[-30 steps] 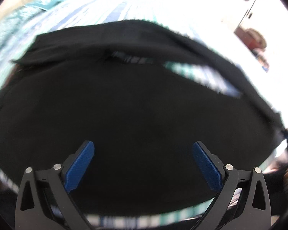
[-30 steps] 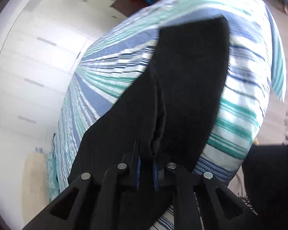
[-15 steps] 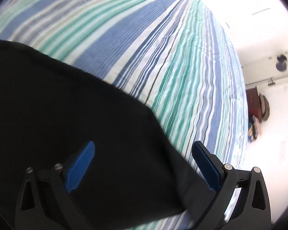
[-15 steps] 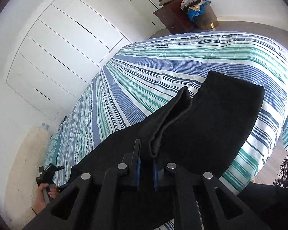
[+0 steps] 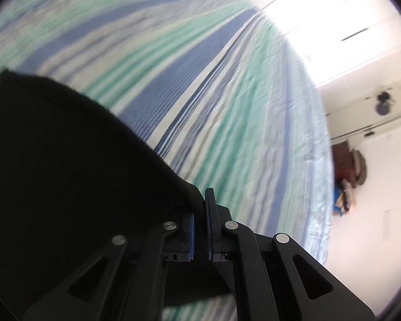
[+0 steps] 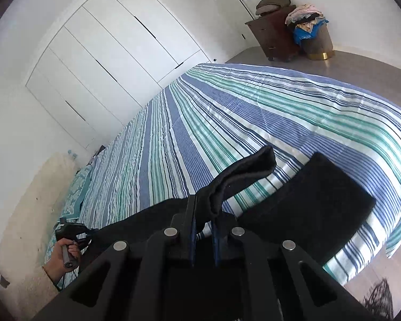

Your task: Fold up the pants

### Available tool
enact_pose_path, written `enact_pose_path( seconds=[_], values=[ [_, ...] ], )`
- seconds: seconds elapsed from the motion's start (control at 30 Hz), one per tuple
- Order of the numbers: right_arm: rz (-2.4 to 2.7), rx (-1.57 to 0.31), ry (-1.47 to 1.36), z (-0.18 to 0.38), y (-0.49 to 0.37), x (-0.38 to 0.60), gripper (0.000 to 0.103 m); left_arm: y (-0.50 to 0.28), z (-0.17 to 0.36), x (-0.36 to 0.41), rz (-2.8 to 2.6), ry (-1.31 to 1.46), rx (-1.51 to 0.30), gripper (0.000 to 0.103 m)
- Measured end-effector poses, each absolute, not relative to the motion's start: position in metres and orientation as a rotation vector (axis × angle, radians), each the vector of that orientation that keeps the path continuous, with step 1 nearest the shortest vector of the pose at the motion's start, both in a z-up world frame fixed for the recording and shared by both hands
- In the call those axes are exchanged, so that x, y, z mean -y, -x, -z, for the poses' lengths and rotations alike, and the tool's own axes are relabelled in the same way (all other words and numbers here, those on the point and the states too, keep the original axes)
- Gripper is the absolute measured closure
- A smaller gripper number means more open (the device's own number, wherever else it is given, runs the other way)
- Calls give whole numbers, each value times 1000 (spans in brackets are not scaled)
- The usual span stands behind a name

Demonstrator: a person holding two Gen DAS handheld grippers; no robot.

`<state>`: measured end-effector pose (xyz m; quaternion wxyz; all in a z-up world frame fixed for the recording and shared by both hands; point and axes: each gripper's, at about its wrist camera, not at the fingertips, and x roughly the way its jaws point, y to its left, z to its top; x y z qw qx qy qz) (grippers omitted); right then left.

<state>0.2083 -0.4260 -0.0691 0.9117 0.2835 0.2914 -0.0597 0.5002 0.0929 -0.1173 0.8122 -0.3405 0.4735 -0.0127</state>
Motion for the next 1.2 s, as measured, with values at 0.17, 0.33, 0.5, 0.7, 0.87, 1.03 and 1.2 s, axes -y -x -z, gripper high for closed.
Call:
enact_pose_path(
  seconds=[0.17,0.33,0.5,0.7,0.87,1.03,1.2],
  values=[
    [33,-514,-546,22,-230,449,94,-346,55,-105,80,615,-763,98],
    [187,-711,-645,96,-203,499,94,-237,148,-82,35,582,-978,99],
    [326,-827,-727,157,-175,515,95,-206,176,-62,29,561,-1022,99],
    [409,-815,-600,146,-171,513,95,-188,168,-55,78,499,-1030,99],
    [450,-843,-570,150,-173,519,95,-186,172,-59,74,506,-1059,99],
    [467,-838,-525,150,-172,516,95,-201,170,-51,84,507,-1064,99],
    [494,-856,-527,151,-170,522,95,-208,176,-48,84,499,-1086,99]
  ],
)
